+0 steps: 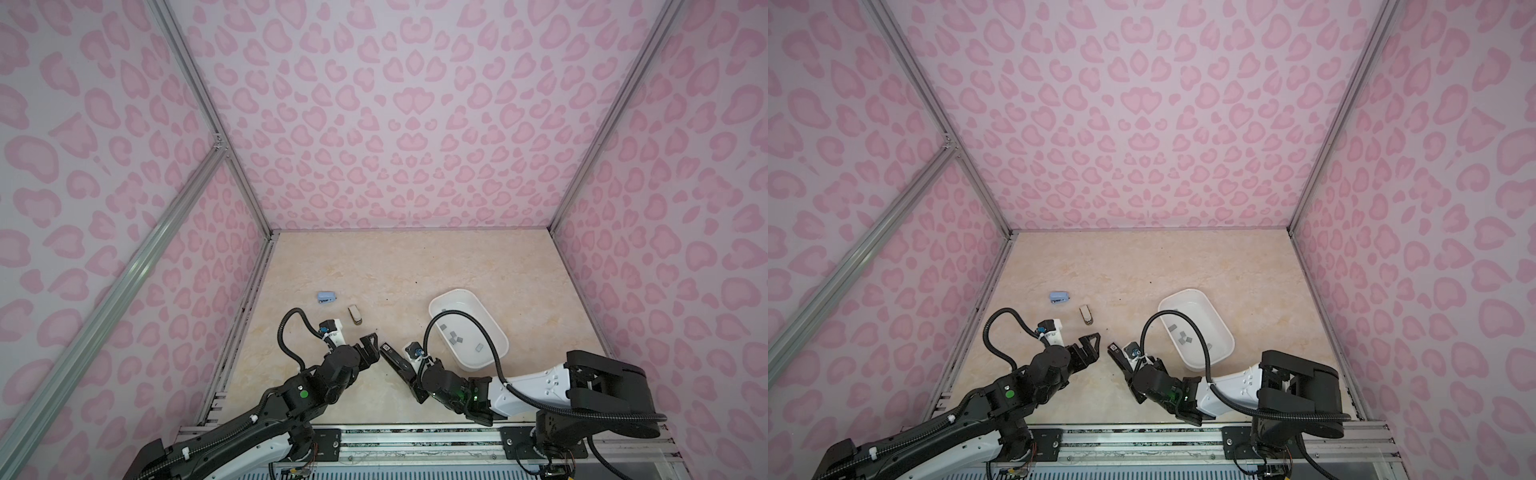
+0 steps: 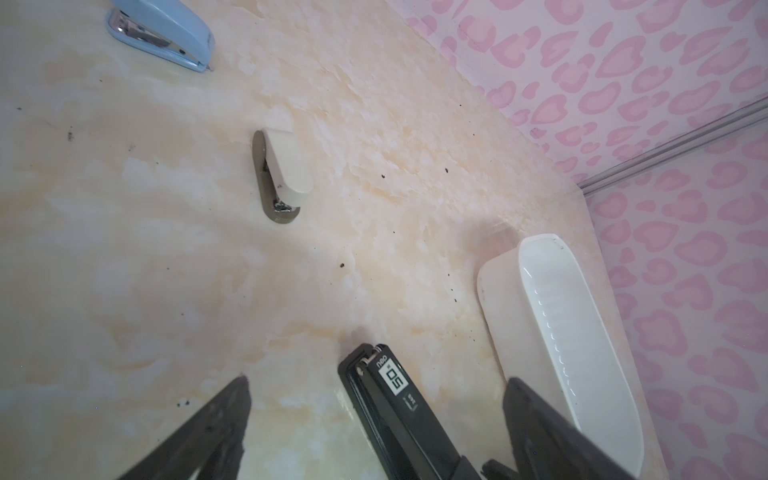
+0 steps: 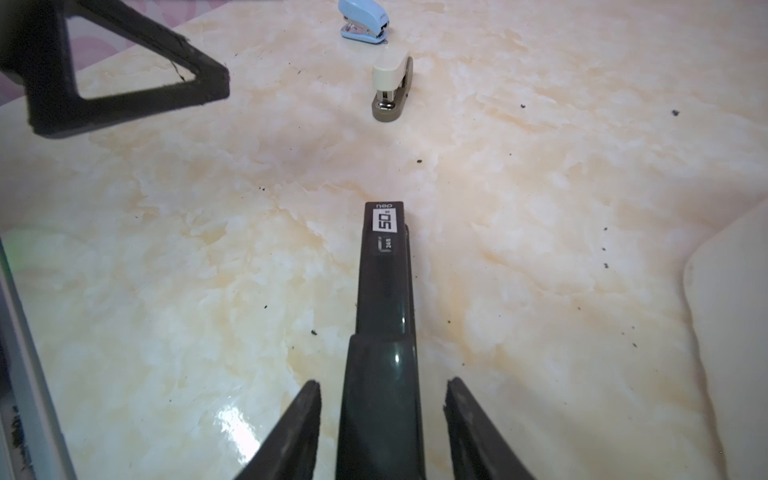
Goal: Load the staples into the stapler
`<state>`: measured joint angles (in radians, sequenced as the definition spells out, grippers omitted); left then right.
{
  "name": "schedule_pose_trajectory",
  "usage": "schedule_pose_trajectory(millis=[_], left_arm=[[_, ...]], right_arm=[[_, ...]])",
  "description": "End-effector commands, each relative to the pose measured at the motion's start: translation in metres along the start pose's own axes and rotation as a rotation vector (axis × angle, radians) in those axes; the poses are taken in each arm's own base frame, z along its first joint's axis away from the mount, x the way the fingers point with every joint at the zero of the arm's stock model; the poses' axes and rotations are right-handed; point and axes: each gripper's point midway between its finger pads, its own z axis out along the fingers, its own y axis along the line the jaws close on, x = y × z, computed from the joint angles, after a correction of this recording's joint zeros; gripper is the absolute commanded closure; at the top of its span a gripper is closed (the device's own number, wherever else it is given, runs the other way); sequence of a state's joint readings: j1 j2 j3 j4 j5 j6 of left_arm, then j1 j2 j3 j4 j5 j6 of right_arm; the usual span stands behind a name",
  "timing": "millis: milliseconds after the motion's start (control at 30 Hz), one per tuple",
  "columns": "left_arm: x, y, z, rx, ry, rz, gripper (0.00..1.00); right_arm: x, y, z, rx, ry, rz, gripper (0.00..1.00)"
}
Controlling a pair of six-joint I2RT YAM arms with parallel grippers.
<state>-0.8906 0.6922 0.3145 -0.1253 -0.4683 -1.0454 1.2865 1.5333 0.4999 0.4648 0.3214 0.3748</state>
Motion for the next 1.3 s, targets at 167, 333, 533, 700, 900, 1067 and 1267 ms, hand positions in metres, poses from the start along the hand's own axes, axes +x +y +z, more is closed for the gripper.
schedule_pose_trajectory(millis=[167, 333, 533, 700, 900, 1067, 1267], left_arm=[[-0.015, 0.019, -0.007, -0.032, -0.031, 0.027, 0.05], [-0.042, 0.030, -0.011, -0.089, -0.074, 0.033, 0.05], [-0.083, 0.048, -0.013, -0.149, -0.155, -0.037, 0.05], [-0.113, 0.063, -0.011, -0.200, -0.191, -0.080, 0.05], [-0.150, 0.066, -0.019, -0.324, -0.230, -0.033, 0.04], [-0.169, 0.059, -0.019, -0.331, -0.288, 0.000, 0.04], [-0.187, 0.078, -0.022, -0.491, -0.357, 0.143, 0.04]], right_arm=[[0.011, -0.008, 0.021, 0.078, 0.070, 0.013, 0.69], [0.004, -0.028, 0.035, 0.175, 0.068, 0.074, 0.79], [-0.011, -0.053, 0.062, 0.267, 0.082, 0.159, 0.85], [-0.024, -0.058, 0.103, 0.239, 0.106, 0.217, 0.84], [-0.049, -0.059, 0.141, 0.202, 0.100, 0.245, 0.76], [-0.078, -0.061, 0.139, 0.190, 0.075, 0.247, 0.57], [-0.136, -0.080, 0.066, 0.248, -0.072, 0.230, 0.36]])
